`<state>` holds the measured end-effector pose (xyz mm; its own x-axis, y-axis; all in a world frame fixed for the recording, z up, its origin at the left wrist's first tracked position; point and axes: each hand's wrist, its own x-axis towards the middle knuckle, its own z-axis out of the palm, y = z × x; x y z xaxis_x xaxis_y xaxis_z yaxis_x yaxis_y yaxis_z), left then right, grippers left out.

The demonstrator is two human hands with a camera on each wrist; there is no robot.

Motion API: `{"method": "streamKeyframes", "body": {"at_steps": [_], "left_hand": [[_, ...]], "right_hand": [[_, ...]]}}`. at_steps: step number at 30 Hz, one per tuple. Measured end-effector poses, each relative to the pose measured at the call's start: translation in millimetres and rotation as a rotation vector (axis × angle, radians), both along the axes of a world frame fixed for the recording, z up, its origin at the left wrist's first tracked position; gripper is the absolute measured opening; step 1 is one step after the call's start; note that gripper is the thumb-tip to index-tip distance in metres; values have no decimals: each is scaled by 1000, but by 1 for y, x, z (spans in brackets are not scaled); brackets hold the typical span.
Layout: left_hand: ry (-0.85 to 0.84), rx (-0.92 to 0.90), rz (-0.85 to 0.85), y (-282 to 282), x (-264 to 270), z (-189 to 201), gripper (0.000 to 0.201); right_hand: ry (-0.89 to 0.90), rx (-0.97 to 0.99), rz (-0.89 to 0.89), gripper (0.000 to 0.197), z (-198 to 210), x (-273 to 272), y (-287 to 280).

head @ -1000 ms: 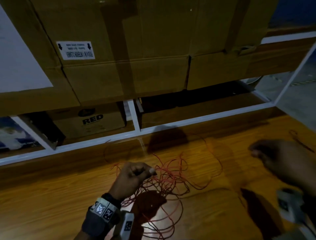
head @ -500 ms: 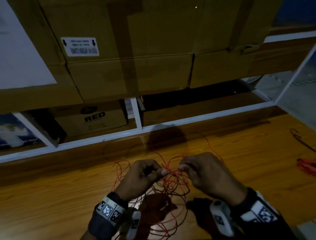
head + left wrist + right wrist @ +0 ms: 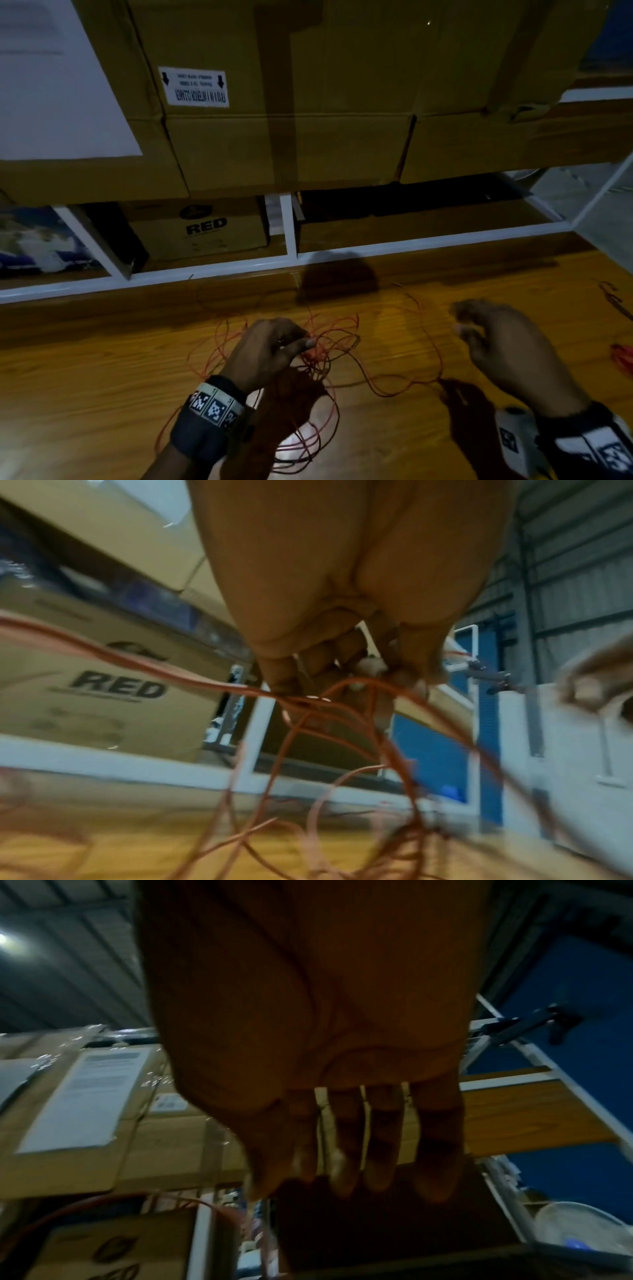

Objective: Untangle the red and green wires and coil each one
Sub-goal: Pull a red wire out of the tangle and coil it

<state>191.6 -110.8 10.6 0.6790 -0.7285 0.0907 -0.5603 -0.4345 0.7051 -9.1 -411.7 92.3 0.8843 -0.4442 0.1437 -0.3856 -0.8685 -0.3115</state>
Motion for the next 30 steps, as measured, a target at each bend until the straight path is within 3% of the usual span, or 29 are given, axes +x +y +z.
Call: {"method": "streamKeyframes", "body": {"at_steps": [2,4,7,10,14,19,23,25,28,30], "left_hand": [[-24,-5,-28,-10,-10,3,26],[-59,-21,-75,-22,-21,6,29],[-142,-58,-97,-35,-32,8,24],[-91,-106,-46,-36,-33,5,15],[76,-218,-42,-30,-37,3,8],[-31,-336,-10,-34,-26,5,9],[-197,-137,-36,-34,-19,-1,9],[-164,-106,3,-35,-21,0,16],[-118,-238,-7,-40,-27,16,37],[76,-363,-132,-52,-36,31,41]], "right_hand": [[99,-66,71,56,-5,6,20],[105,-37,191,68,1,20,55],[189,-63,365,44,-8,47,99],[134,-10,375,19,-20,59,104],[-27,134,436,24,-13,55,86],[-257,325,431,29,31,39,78],[-453,522,330,22,67,20,57],[-479,524,314,22,76,17,47],[-423,537,302,22,70,19,46],[-390,552,312,21,60,22,51]]}}
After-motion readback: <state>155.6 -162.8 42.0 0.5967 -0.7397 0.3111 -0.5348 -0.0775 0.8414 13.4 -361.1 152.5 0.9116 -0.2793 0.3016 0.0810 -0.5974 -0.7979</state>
